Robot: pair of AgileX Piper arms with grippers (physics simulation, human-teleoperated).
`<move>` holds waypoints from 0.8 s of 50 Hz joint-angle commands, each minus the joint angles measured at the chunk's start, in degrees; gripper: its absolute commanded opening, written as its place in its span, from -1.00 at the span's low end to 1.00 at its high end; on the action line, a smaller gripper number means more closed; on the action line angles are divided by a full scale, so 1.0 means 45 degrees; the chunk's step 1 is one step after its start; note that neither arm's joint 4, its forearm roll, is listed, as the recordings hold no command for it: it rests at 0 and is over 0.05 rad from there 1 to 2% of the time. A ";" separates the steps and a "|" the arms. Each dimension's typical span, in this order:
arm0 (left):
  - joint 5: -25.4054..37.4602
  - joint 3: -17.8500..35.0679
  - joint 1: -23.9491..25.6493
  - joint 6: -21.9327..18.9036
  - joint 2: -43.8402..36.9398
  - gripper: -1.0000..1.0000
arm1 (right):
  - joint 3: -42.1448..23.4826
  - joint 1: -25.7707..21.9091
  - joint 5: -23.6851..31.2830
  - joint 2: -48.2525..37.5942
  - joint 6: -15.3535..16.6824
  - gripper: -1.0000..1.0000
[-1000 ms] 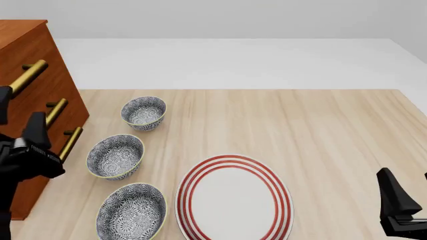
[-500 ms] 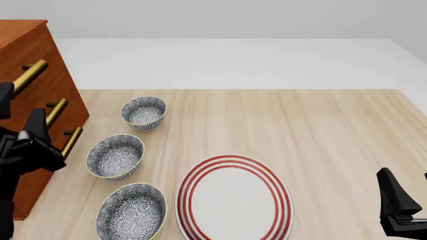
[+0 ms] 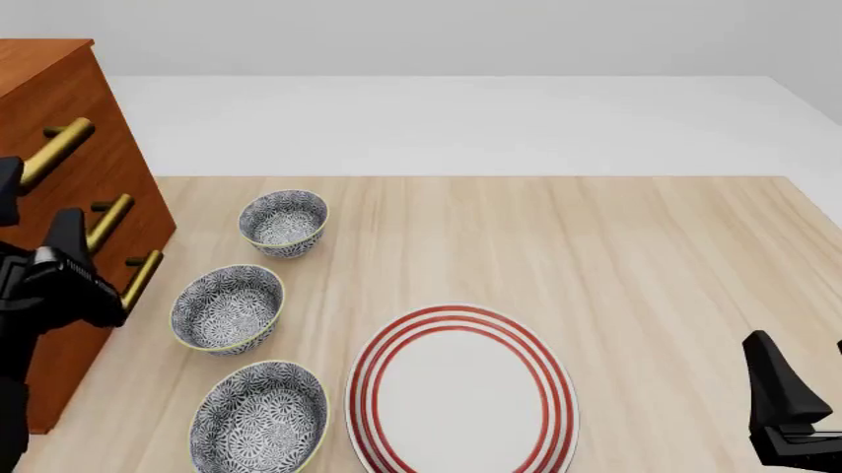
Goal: Open the top drawer of the cabinet.
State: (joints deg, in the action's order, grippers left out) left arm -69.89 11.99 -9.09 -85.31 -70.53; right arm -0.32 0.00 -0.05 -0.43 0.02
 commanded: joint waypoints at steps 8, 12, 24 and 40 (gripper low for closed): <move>-0.0001 0.0167 -0.0141 -0.0031 -0.0246 1.00 | 0.0000 0.0001 0.0000 0.0001 0.0000 1.00; -0.0001 0.0250 -0.0163 -0.0046 -0.0334 1.00 | 0.0000 0.0002 0.0000 -0.0001 0.0001 1.00; -0.0001 0.0385 -0.0221 -0.0101 -0.0537 1.00 | 0.0000 0.0000 0.0000 -0.0001 0.0000 1.00; -0.0001 0.0550 -0.0408 -0.0024 -0.0781 1.00 | 0.0000 -0.0001 0.0000 -0.0002 -0.0003 1.00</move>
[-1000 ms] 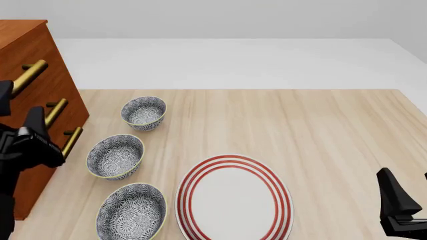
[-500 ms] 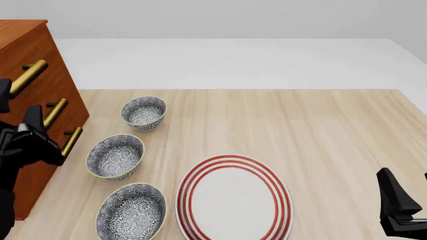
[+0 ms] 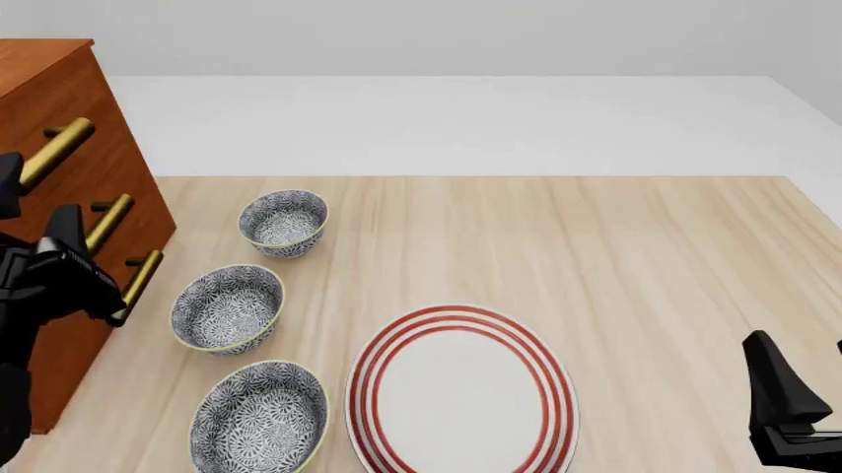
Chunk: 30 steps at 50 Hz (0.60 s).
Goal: Open the top drawer of the cabinet.
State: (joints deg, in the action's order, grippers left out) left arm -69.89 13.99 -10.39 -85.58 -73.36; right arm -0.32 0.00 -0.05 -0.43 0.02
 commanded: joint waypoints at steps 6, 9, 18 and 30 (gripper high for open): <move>0.0000 0.0121 -0.0163 0.0043 -0.0197 1.00 | 0.0000 -0.0001 0.0000 0.0000 -0.0001 1.00; 0.0000 0.0134 -0.0173 0.0083 -0.0222 1.00 | 0.0000 0.0002 0.0000 0.0001 0.0001 1.00; 0.0000 0.0304 -0.0285 0.0068 -0.0403 1.00 | 0.0000 0.0002 0.0000 -0.0002 -0.0001 1.00; 0.0000 0.0465 -0.0426 0.0061 -0.0610 1.00 | 0.0000 0.0000 0.0000 0.0001 -0.0002 1.00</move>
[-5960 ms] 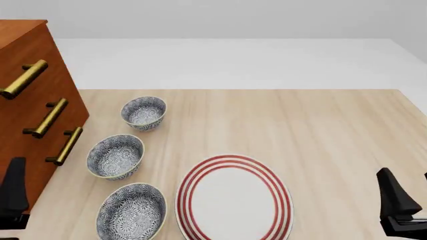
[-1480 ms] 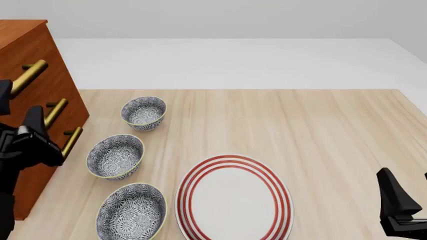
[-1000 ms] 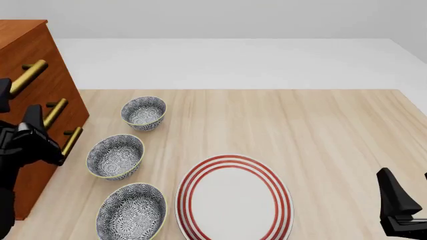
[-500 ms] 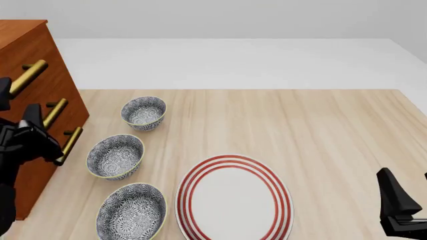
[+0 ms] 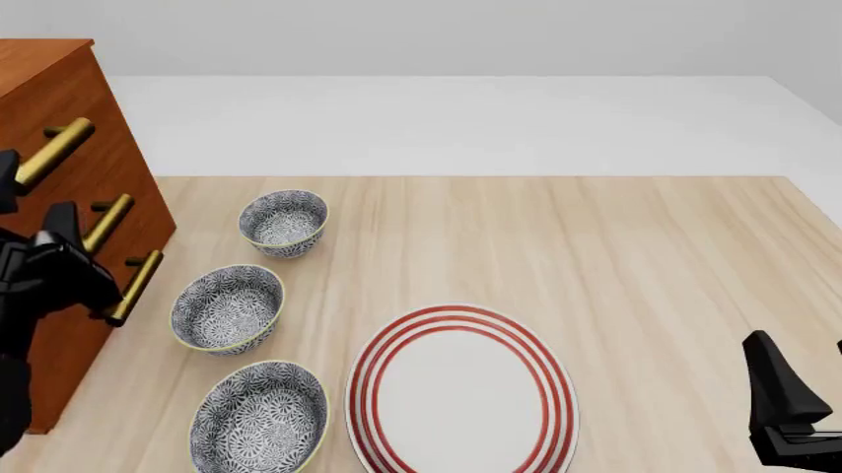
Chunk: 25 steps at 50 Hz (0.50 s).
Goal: Open the top drawer of the cabinet.
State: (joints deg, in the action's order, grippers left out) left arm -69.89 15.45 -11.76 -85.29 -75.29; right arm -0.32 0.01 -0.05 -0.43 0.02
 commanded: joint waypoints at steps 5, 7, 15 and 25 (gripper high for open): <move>0.0000 0.0242 -0.0196 -0.0006 -0.0304 1.00 | 0.0000 0.0000 0.0000 -0.0001 0.0000 1.00; 0.0000 0.0247 -0.0204 -0.0002 -0.0315 1.00 | 0.0000 0.0000 0.0000 -0.0002 -0.0001 1.00; -0.0001 0.0303 -0.0253 0.0002 -0.0406 1.00 | 0.0000 0.0000 0.0000 0.0001 0.0000 1.00; 0.0000 0.0383 -0.0341 0.0019 -0.0500 1.00 | 0.0000 0.0000 0.0000 -0.0002 -0.0003 1.00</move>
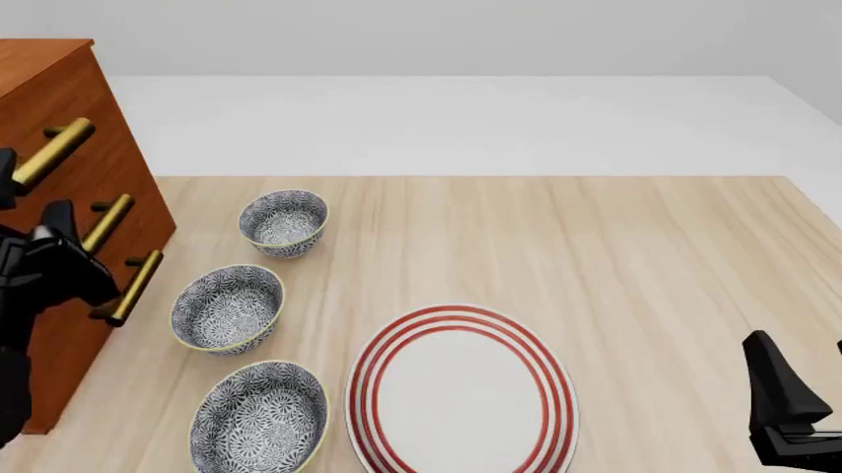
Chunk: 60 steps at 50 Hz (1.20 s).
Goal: Open the top drawer of the cabinet.
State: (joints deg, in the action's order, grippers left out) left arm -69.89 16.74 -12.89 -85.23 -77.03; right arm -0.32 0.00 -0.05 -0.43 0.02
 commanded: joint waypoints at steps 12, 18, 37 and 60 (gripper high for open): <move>0.0000 0.0265 -0.0259 0.0016 -0.0234 1.00 | 0.0000 0.0001 0.0000 0.0000 0.0001 1.00; 0.0000 0.0339 -0.0277 0.0008 -0.0301 1.00 | 0.0000 -0.0002 0.0000 0.0000 -0.0002 1.00; 0.0000 0.0130 -0.0250 -0.0025 -0.0097 -1.00 | 0.0000 0.0001 0.0000 0.0000 0.0000 1.00; 0.0000 0.0140 -0.0150 -0.0204 -0.0173 -1.00 | 0.0000 0.0000 0.0000 -0.0001 0.0000 1.00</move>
State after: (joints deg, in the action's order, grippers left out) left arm -69.83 17.62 -13.66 -85.29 -77.98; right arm -0.32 0.00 -0.05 -0.43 0.02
